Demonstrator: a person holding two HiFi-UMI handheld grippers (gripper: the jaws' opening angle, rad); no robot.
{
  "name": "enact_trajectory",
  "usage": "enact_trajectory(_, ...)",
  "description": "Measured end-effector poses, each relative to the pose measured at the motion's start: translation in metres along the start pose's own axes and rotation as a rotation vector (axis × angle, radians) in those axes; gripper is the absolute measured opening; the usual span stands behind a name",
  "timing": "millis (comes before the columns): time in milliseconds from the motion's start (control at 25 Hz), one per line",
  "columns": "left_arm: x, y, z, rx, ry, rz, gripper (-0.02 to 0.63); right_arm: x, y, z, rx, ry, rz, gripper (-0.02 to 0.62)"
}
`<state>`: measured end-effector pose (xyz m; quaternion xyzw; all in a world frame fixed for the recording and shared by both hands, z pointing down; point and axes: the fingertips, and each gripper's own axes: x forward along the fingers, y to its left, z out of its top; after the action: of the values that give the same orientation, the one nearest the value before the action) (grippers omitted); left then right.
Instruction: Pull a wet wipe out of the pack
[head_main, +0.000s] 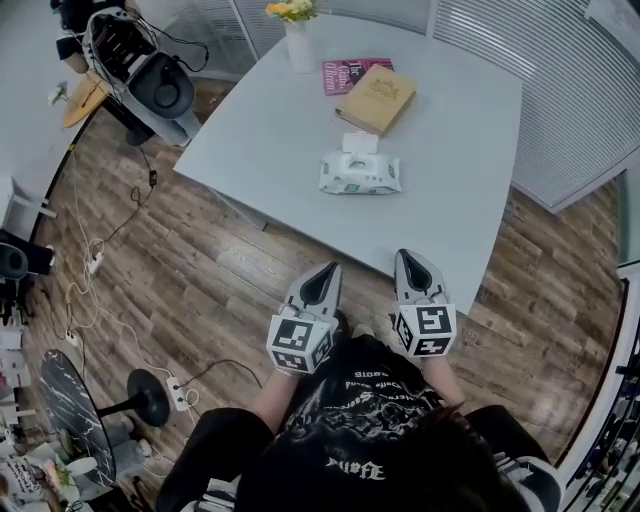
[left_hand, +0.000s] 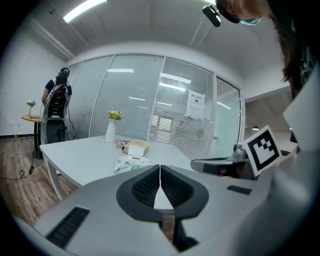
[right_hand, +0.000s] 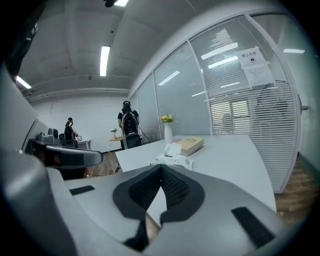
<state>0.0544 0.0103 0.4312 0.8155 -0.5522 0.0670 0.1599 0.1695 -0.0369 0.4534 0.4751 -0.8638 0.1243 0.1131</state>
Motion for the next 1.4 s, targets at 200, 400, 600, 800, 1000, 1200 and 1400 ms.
enact_trajectory(200,0.021,0.019,0.006,0.006,-0.009,0.034,0.008,0.017,-0.005,0.004,-0.001,0.012,0.000,-0.002)
enact_trajectory(400,0.065,0.038,0.016,0.002,-0.003,-0.017,0.008,0.045,-0.021,0.007,0.005,0.032,-0.042,-0.002)
enact_trajectory(600,0.113,0.070,0.028,-0.003,0.026,-0.032,0.008,0.087,-0.029,0.020,-0.016,0.059,-0.056,-0.002)
enact_trajectory(800,0.148,0.101,0.033,0.036,0.090,-0.051,0.009,0.125,-0.035,0.025,-0.011,0.092,-0.096,-0.002)
enact_trajectory(1000,0.184,0.110,0.037,0.070,0.129,-0.151,0.009,0.156,-0.040,0.031,0.008,0.106,-0.150,-0.002)
enact_trajectory(1200,0.214,0.111,0.044,0.109,0.144,-0.224,0.069,0.171,-0.052,0.042,0.024,0.094,-0.226,-0.002)
enact_trajectory(1400,0.239,0.112,0.028,0.191,0.219,-0.246,0.167,0.176,-0.060,0.045,0.033,0.092,-0.282,-0.002)
